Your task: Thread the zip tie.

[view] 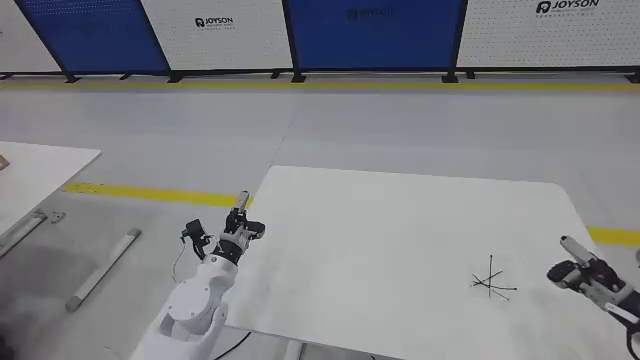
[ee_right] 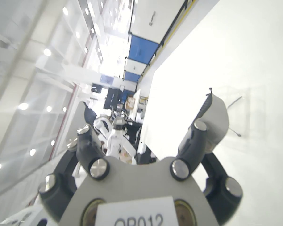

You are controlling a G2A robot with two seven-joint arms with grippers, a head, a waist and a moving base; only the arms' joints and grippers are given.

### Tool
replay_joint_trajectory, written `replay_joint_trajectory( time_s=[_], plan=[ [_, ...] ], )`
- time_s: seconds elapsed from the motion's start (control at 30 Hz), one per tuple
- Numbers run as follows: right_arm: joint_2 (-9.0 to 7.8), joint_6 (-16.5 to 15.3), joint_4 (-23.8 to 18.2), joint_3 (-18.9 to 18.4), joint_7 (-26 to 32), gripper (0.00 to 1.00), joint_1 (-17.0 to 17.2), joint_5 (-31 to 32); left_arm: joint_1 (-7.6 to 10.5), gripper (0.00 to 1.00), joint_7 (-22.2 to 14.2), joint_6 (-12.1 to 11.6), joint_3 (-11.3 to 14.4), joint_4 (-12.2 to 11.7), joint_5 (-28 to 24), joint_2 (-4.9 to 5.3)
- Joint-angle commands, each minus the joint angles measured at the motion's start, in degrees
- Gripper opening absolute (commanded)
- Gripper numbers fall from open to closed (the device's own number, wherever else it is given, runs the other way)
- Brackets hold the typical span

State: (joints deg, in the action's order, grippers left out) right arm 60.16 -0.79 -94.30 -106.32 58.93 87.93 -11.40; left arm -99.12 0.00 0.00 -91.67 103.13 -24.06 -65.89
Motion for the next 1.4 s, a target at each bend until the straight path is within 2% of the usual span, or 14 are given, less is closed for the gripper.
replay_joint_trajectory(
  time_s=[0.0, 0.07, 0.13, 0.23, 0.87, 0.97, 1.03, 1.1, 1.13, 1.2, 1.3, 1.37],
  plan=[
    [-0.65, 1.30, 0.61, 0.55, 7.07, 1.00, -2.03, 2.52, 0.00, 1.00, 0.00, 0.00, 0.00, 0.00, 0.00, 0.00],
    [-1.24, 2.38, 2.18, 1.24, 10.52, 1.00, -4.45, 5.47, 0.00, 1.00, 0.00, 0.00, 0.00, 0.00, 0.00, 0.00],
    [-1.80, 2.91, 3.77, 3.46, 14.42, 1.00, -7.15, 9.53, 0.00, 1.00, 0.00, 0.00, 0.00, 0.00, 0.00, 0.00],
    [-2.28, 4.42, 7.76, 5.80, 17.16, 1.00, -11.31, 11.78, 0.00, 1.00, 0.00, 0.00, 0.00, 0.00, 0.00, 0.00],
    [-2.28, 4.42, 7.76, 5.80, 17.16, 1.00, -11.31, 11.78, 0.00, 1.00, 0.00, 0.00, 0.00, 0.00, 0.00, 0.00],
    [-2.71, 1.94, 5.84, 5.77, 18.54, 1.00, -10.79, 14.04, 0.00, 1.00, 0.00, 0.00, 0.00, 0.00, 0.00, 0.00],
    [-3.31, 0.28, 5.42, 5.72, 20.71, 1.00, -10.99, 13.56, 0.00, 1.00, 0.00, 0.00, 0.00, 0.00, 0.00, 0.00],
    [-4.63, -2.74, 5.13, 7.81, 20.71, 1.00, -10.49, 11.70, 0.00, 1.00, 0.00, 0.00, 0.00, 0.00, 0.00, 0.00],
    [-5.34, -2.86, 5.63, 7.70, 20.71, 1.00, -10.63, 10.86, 0.00, 1.00, 0.00, 0.00, 0.00, 0.00, 0.00, 0.00],
    [-6.84, -2.86, 5.21, 7.47, 20.71, 1.00, -10.83, 13.69, 0.00, 1.00, 0.00, 0.00, 0.00, 0.00, 0.00, 0.00],
    [-9.23, -1.83, 4.36, 11.53, 20.71, 1.00, -11.46, 20.51, 0.00, 1.00, 0.00, 0.00, 0.00, 0.00, 0.00, 0.00],
    [-9.65, -1.36, 4.76, 12.46, 20.71, 1.00, -12.15, 20.78, 0.00, 1.00, 0.00, 0.00, 0.00, 0.00, 0.00, 0.00]
  ],
)
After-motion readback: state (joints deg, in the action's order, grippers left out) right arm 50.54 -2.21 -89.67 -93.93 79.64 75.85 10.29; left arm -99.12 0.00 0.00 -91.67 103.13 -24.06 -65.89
